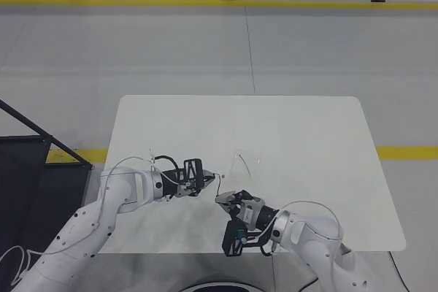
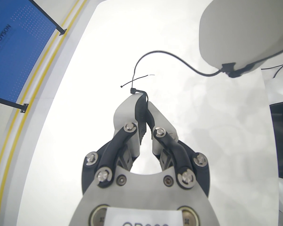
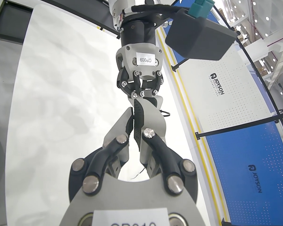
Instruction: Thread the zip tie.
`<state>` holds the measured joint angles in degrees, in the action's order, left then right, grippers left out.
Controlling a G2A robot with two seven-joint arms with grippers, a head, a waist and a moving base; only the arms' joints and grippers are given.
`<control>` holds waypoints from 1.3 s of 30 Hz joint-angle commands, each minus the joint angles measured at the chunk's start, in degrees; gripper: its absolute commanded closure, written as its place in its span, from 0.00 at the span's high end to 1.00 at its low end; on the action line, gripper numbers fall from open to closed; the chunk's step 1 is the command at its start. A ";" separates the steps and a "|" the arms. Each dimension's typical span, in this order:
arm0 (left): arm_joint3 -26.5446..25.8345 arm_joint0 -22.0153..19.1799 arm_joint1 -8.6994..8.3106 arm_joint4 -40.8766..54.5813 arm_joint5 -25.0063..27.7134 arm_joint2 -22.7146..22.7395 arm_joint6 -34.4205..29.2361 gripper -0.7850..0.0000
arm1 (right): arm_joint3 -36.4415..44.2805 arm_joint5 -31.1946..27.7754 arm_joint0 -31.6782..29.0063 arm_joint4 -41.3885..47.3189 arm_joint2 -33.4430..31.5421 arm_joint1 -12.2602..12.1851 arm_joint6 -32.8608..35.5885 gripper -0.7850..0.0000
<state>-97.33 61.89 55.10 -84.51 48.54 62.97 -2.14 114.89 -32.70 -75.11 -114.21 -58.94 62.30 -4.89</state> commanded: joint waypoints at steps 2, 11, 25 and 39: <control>-0.18 0.22 -0.01 -0.28 -0.01 0.00 0.11 0.00 | 0.09 0.37 -0.28 0.15 -0.28 -0.04 -0.31 0.00; -0.61 0.55 0.01 -0.71 -0.40 0.21 0.40 0.00 | 0.46 -0.85 -0.49 -1.00 -0.21 -0.23 -0.90 0.00; -1.30 1.04 -0.01 -1.56 -0.35 0.50 0.78 0.00 | 0.01 -3.34 0.56 -0.93 0.48 -0.22 -0.41 0.00; -1.68 1.47 0.03 -1.63 -1.01 0.94 1.66 0.00 | -0.48 -3.73 0.98 0.60 0.38 -0.12 1.05 0.00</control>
<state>-99.04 63.33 55.12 -86.21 47.61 63.88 -0.55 114.43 -36.38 -74.15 -113.71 -58.54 62.18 -3.95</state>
